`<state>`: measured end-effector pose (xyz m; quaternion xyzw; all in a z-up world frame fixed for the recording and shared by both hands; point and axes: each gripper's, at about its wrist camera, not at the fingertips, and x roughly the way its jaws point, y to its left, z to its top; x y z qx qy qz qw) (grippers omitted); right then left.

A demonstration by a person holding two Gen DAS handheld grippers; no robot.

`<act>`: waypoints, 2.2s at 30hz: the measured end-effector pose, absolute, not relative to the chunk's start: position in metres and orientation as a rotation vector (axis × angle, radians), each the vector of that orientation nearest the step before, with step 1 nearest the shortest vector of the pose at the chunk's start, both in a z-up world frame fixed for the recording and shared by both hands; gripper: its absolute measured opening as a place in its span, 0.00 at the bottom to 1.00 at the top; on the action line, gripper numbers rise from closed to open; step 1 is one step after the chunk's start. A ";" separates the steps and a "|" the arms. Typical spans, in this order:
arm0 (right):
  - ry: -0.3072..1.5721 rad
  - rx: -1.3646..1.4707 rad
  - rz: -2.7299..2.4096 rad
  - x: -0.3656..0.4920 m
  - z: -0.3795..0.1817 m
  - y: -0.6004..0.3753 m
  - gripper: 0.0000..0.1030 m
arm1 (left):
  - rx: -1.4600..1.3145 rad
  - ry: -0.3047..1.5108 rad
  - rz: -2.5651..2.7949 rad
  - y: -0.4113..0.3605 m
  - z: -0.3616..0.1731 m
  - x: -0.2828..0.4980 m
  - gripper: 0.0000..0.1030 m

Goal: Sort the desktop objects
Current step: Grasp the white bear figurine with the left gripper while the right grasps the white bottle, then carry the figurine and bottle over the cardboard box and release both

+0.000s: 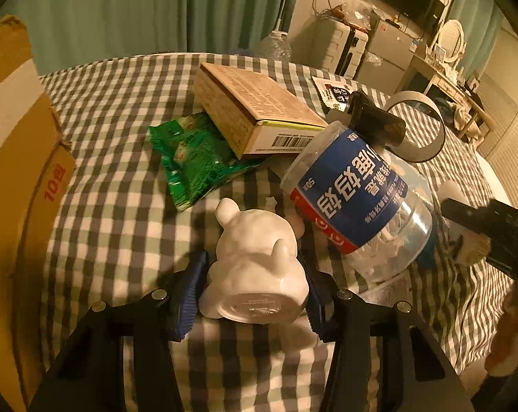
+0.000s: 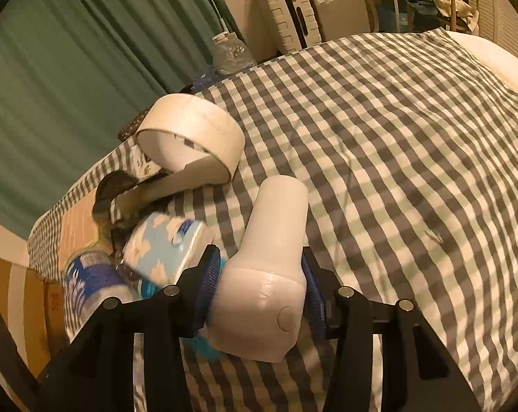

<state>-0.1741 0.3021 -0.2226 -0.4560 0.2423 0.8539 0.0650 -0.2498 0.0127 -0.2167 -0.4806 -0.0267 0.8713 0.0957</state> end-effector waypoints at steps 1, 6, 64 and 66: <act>0.738 -1.378 2.577 -0.166 -0.219 0.302 0.45 | -1.421 -0.092 2.589 0.010 -0.213 -0.245 0.51; 0.693 -1.370 2.614 -0.135 -0.196 0.295 0.45 | -1.363 -0.102 2.641 0.003 -0.185 -0.222 0.51; 0.104 -1.460 3.321 -0.052 -0.017 -0.055 0.45 | -1.061 -0.329 3.073 -0.222 -0.040 -0.088 0.51; 0.097 -1.487 3.319 -0.061 -0.022 -0.065 0.45 | -1.074 -0.344 3.057 -0.229 -0.048 -0.089 0.51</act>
